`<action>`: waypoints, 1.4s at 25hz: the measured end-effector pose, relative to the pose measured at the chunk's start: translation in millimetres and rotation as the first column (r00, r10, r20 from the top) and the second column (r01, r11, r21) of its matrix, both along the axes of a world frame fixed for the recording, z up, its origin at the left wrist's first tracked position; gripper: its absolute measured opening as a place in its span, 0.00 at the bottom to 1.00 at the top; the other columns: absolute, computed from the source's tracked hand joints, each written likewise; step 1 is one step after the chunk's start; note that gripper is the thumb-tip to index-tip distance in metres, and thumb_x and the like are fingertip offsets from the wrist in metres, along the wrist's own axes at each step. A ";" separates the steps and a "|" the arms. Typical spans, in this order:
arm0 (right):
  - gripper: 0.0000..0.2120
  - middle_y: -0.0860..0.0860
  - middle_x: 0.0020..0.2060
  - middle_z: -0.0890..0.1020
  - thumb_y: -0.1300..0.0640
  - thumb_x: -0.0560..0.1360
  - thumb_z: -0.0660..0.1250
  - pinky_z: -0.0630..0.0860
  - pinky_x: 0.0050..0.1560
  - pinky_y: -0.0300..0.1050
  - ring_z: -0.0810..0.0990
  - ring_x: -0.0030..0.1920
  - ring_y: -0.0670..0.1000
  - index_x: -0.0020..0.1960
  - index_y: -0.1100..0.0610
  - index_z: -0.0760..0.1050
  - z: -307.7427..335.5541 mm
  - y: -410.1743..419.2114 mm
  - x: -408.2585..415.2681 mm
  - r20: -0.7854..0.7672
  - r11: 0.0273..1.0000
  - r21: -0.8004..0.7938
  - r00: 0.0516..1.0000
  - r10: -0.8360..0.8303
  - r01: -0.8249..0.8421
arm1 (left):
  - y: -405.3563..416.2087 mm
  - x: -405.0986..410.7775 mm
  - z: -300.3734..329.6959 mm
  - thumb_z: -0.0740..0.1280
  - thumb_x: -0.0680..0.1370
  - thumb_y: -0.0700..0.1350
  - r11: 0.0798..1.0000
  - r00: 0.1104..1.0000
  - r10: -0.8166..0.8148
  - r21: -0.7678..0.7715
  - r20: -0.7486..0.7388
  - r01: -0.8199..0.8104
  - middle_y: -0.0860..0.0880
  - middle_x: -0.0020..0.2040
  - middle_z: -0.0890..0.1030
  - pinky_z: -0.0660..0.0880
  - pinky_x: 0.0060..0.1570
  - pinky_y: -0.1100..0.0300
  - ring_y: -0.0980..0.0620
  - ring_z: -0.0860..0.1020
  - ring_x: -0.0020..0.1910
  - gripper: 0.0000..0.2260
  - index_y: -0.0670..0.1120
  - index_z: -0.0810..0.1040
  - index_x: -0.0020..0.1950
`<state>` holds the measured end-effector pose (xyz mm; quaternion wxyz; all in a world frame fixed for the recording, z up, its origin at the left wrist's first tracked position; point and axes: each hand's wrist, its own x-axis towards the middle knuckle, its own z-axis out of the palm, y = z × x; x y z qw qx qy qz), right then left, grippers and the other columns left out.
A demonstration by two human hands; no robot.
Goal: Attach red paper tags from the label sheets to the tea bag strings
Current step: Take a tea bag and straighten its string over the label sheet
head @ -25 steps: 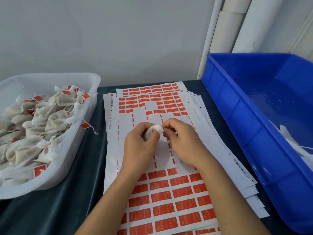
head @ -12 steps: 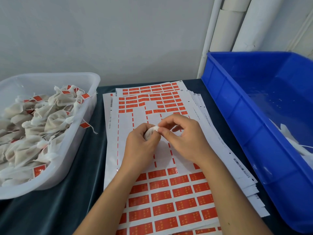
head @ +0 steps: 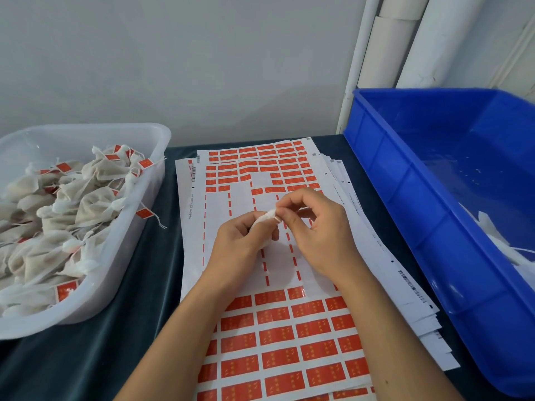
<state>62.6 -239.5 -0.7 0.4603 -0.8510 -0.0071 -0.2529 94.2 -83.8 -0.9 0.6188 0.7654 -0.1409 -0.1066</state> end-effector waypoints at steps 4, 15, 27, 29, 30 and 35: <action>0.05 0.41 0.51 0.84 0.56 0.79 0.72 0.77 0.55 0.29 0.81 0.54 0.41 0.55 0.51 0.82 -1.4 0.8 -1.6 0.054 0.999 -0.031 0.998 0.041 -0.040 | 0.8 2.0 -0.4 0.66 0.83 0.57 0.995 0.994 0.077 -0.064 -0.084 -0.083 0.45 0.43 0.85 0.82 0.54 0.40 0.38 0.83 0.47 0.16 0.50 0.85 0.45; 0.07 0.50 0.51 0.86 0.56 0.77 0.75 0.75 0.55 0.29 0.83 0.50 0.45 0.54 0.56 0.85 -6.4 5.3 -1.2 0.143 0.961 -0.268 0.989 -0.036 0.074 | -1.8 2.3 -4.9 0.65 0.83 0.57 0.992 0.990 0.105 -0.059 -0.089 -0.110 0.47 0.44 0.87 0.83 0.54 0.38 0.41 0.85 0.47 0.15 0.52 0.86 0.45; 0.04 0.39 0.45 0.79 0.54 0.83 0.65 0.74 0.50 0.24 0.81 0.51 0.40 0.53 0.47 0.70 -10.5 13.5 1.3 0.020 0.997 -0.072 1.000 0.022 -0.020 | -4.1 3.4 -8.9 0.66 0.83 0.56 0.986 0.992 0.115 -0.114 -0.058 -0.121 0.52 0.44 0.87 0.86 0.46 0.52 0.47 0.86 0.45 0.07 0.54 0.79 0.52; 0.02 0.39 0.44 0.79 0.55 0.84 0.64 0.77 0.49 0.27 0.82 0.50 0.41 0.54 0.49 0.71 -11.1 14.9 2.4 0.044 1.000 -0.002 0.999 0.022 -0.022 | -1.8 2.3 -7.8 0.65 0.84 0.55 0.986 0.998 0.053 -0.157 -0.043 -0.060 0.49 0.46 0.87 0.86 0.48 0.50 0.44 0.86 0.46 0.05 0.58 0.80 0.54; 0.02 0.39 0.43 0.80 0.55 0.84 0.64 0.78 0.48 0.29 0.82 0.49 0.42 0.54 0.50 0.71 -11.7 15.1 2.8 0.054 0.999 0.031 0.998 0.015 -0.017 | -0.7 1.9 -6.9 0.64 0.85 0.54 0.984 0.999 0.031 -0.174 -0.030 -0.036 0.49 0.47 0.87 0.85 0.48 0.50 0.43 0.85 0.47 0.06 0.59 0.81 0.54; 0.01 0.44 0.43 0.83 0.55 0.85 0.61 0.80 0.46 0.32 0.85 0.46 0.44 0.55 0.51 0.71 -12.8 13.7 3.8 0.038 0.985 0.171 0.999 -0.001 -0.005 | 2.4 3.2 -4.3 0.64 0.85 0.46 0.970 1.000 0.005 -0.242 -0.015 -0.008 0.44 0.46 0.83 0.82 0.47 0.57 0.49 0.81 0.41 0.09 0.53 0.84 0.53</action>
